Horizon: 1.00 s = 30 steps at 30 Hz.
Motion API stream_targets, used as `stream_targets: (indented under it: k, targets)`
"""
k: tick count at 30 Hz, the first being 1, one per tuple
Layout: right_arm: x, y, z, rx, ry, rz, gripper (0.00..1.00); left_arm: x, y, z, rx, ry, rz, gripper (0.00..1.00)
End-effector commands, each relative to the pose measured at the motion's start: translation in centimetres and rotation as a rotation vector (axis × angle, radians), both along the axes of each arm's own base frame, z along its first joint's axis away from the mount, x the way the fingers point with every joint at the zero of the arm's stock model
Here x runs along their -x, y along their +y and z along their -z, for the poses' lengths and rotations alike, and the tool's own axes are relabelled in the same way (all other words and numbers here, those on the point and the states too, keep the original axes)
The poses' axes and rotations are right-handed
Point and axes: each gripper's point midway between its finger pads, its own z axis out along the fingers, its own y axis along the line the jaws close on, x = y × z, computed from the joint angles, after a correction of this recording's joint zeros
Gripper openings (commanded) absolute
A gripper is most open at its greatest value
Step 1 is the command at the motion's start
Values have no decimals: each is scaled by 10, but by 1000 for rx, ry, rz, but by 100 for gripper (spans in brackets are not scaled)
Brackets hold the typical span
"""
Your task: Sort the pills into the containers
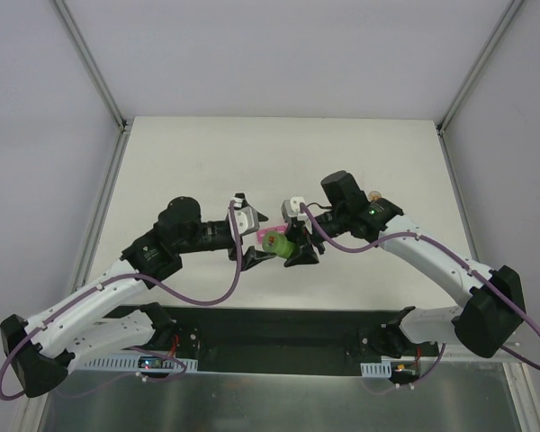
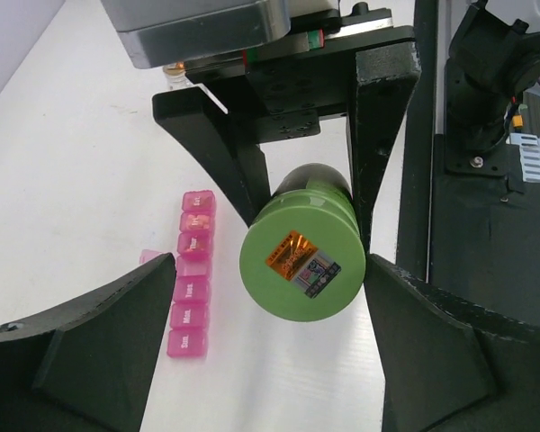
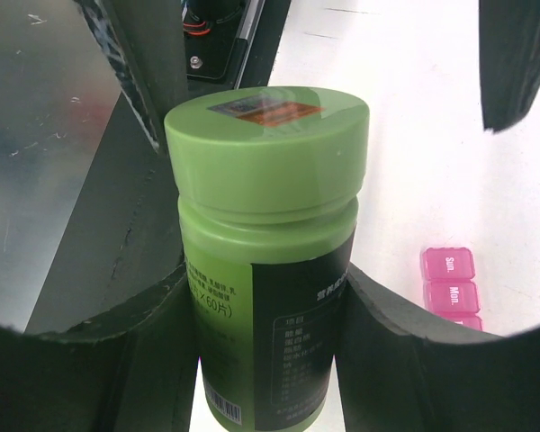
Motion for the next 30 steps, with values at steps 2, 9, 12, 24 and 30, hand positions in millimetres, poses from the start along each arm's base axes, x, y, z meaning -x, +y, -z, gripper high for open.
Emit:
stream_targets:
  k: [2, 9, 12, 24, 30]
  targets:
    - [5, 6, -16, -64, -26, -56, 8, 11, -13, -27, 58, -54, 102, 82]
    - [5, 6, -16, -65, -25, -56, 8, 15, -17, -26, 61, -28, 128, 51]
    - [5, 6, -15, -64, -25, -58, 8, 18, -19, -28, 67, 5, 140, 28]
    - [3, 5, -16, -62, -36, -50, 8, 9, -13, -37, 167, 301, -51, 0]
    - [3, 5, -15, -58, -38, -47, 8, 15, -10, -50, 234, 476, -101, 0]
